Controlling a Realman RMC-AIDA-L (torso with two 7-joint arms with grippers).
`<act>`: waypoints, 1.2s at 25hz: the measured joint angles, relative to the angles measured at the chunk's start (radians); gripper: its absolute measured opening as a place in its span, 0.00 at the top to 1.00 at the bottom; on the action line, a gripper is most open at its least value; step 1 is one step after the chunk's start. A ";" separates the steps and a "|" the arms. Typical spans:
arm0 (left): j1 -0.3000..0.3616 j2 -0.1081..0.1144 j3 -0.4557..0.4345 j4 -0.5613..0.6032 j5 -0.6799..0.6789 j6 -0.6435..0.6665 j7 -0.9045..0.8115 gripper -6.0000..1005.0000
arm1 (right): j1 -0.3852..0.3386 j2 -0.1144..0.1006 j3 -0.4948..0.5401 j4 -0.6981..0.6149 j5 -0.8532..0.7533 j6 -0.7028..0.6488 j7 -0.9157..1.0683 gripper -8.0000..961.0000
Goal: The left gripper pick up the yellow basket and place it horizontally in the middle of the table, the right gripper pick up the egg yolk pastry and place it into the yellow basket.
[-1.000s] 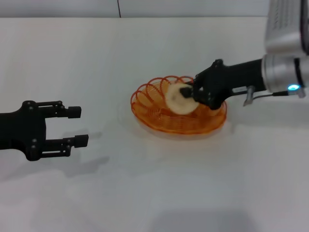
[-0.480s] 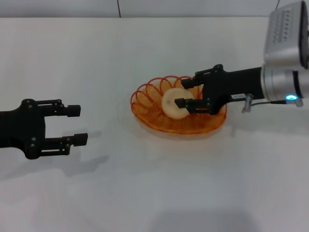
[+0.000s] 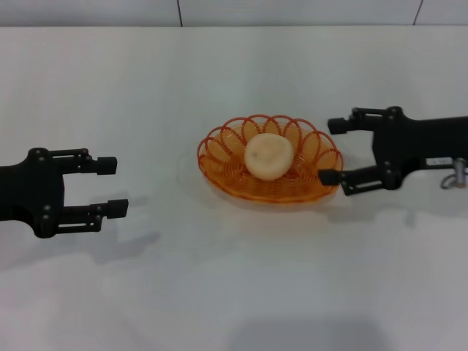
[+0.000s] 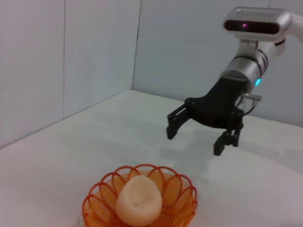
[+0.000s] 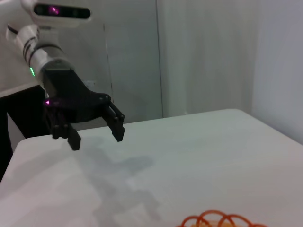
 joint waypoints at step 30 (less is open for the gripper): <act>0.001 0.027 0.000 0.014 0.002 -0.005 0.007 0.31 | -0.069 -0.030 0.023 -0.013 -0.081 -0.107 -0.050 0.08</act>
